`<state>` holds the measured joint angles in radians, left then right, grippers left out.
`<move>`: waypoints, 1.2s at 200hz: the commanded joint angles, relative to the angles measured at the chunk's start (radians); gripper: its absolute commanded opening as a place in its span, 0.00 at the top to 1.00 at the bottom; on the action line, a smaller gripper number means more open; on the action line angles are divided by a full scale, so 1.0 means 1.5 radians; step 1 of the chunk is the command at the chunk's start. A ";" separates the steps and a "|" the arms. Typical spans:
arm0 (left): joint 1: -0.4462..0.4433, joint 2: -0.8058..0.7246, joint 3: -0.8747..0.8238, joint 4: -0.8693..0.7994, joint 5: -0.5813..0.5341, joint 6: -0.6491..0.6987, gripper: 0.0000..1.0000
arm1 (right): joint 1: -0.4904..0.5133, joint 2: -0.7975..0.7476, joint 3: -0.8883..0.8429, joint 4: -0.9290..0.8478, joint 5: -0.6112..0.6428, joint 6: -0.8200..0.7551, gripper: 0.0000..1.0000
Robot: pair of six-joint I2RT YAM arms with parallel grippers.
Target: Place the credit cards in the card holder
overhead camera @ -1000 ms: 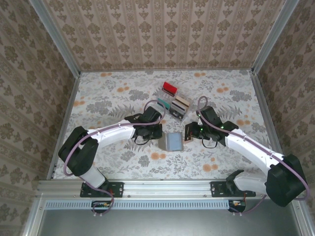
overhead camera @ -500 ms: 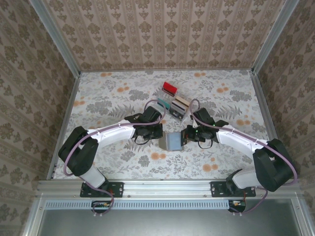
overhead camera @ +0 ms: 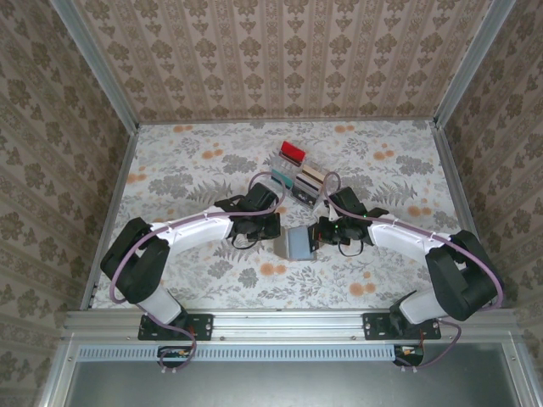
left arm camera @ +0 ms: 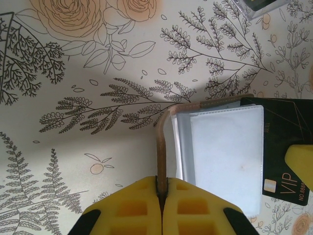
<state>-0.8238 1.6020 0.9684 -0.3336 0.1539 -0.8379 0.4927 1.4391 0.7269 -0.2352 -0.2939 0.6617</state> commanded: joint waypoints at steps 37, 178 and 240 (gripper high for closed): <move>0.000 0.019 -0.011 0.020 0.011 -0.007 1.00 | 0.008 -0.017 0.020 0.023 -0.056 0.026 1.00; 0.000 0.017 -0.011 0.017 0.011 -0.005 1.00 | 0.015 -0.066 0.036 -0.076 0.081 0.007 1.00; 0.001 0.019 -0.005 0.014 0.013 -0.005 1.00 | 0.018 -0.009 0.029 -0.070 0.090 -0.002 1.00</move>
<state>-0.8238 1.6169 0.9634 -0.3019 0.1616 -0.8383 0.5152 1.3872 0.7849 -0.3397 -0.1646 0.6800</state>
